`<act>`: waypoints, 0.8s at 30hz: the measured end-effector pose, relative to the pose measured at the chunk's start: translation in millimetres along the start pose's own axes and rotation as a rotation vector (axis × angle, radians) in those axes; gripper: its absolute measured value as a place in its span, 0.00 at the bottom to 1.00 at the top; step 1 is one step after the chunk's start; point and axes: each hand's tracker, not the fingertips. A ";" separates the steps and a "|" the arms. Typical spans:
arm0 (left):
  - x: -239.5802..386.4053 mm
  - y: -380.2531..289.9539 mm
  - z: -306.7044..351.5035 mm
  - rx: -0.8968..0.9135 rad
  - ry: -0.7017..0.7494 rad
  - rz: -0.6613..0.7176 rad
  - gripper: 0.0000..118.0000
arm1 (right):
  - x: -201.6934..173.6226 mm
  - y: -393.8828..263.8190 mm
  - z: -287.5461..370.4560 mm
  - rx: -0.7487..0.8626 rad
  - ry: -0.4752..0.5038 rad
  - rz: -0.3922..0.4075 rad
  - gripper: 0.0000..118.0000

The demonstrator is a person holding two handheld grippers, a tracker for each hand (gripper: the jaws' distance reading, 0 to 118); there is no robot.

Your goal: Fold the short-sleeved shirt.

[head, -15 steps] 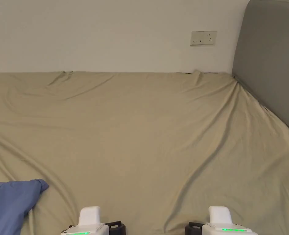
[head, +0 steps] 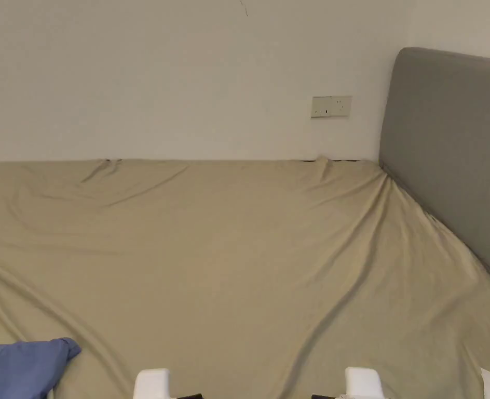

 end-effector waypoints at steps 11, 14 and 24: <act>-1.8 226.3 255.6 0.801 0.006 -0.033 1.00 | -3.2 199.7 249.1 0.666 -0.017 0.065 1.00; -10.6 236.3 314.6 0.956 0.020 0.000 1.00 | -4.8 209.4 306.8 0.808 -0.045 0.025 1.00; -100.2 169.3 279.8 0.634 -0.772 1.459 1.00 | -90.5 143.1 293.8 0.954 -1.039 1.617 1.00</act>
